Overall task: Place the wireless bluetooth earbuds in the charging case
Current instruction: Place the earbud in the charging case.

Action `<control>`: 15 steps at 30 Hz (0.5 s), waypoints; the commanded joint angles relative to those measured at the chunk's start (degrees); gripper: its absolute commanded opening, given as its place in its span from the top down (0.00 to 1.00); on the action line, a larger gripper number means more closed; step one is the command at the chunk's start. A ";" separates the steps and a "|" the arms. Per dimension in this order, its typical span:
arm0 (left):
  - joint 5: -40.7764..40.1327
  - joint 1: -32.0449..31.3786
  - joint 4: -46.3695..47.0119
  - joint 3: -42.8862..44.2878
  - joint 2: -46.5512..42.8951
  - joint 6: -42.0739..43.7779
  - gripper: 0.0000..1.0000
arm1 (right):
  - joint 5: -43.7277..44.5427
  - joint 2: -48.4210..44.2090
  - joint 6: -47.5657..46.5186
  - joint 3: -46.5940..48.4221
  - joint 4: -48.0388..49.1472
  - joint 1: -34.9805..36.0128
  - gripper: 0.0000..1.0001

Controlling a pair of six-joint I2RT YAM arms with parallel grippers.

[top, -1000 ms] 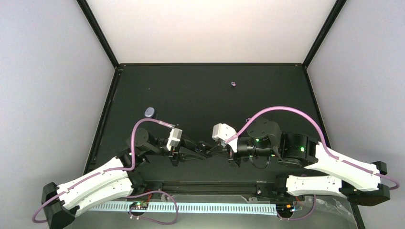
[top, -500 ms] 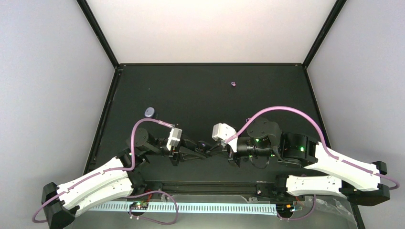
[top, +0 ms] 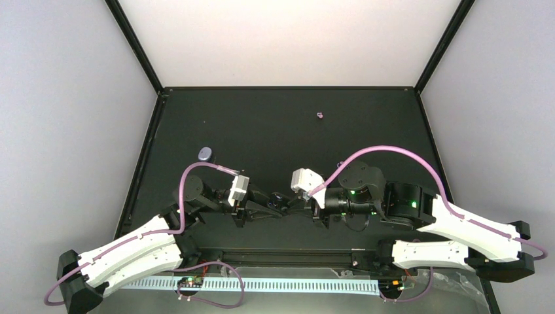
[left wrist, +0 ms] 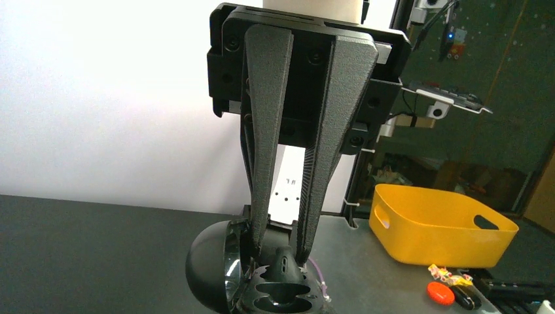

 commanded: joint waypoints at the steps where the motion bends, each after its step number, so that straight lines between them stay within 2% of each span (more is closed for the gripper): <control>1: 0.36 -0.66 3.04 1.97 -0.45 0.44 0.98 | 1.53 -0.68 0.29 0.13 -0.28 0.37 0.85; 9: 0.21 -0.66 2.81 1.95 -0.26 0.75 0.98 | 1.44 -1.48 0.77 0.57 -0.13 0.33 0.83; 15: -0.60 -0.66 1.90 1.80 -0.19 1.32 0.98 | 1.34 -3.86 1.99 0.78 0.72 0.28 0.74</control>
